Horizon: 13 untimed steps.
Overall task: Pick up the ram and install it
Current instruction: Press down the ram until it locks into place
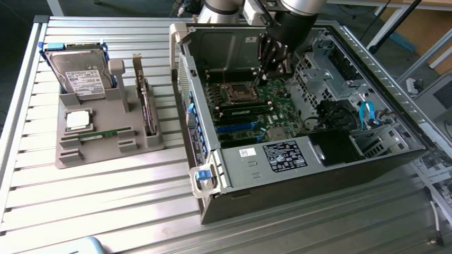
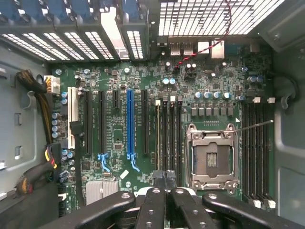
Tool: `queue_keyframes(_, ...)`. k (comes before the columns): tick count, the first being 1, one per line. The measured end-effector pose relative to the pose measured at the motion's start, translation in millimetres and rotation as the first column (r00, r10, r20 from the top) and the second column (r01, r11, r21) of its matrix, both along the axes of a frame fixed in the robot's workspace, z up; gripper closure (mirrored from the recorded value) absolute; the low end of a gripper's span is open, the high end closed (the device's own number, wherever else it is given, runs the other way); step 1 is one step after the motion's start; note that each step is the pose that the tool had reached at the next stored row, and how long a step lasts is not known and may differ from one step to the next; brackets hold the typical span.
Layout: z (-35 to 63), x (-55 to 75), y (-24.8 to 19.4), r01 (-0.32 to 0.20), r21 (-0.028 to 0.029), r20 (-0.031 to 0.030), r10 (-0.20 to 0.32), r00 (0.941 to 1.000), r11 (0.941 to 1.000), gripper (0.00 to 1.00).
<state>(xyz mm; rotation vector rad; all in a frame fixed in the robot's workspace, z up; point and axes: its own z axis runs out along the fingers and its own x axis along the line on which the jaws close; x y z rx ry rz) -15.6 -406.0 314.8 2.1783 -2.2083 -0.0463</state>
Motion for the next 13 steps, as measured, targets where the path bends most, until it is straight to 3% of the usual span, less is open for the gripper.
queue_keyframes(5, 11.4, 0.0, 0.0, 0.0, 0.0, 0.0, 0.0, 1.0, 1.0, 0.89)
queue_keyframes(13, 11.3, 0.0, 0.0, 0.0, 0.0001, 0.0001, 0.0, 1.0, 1.0, 0.89)
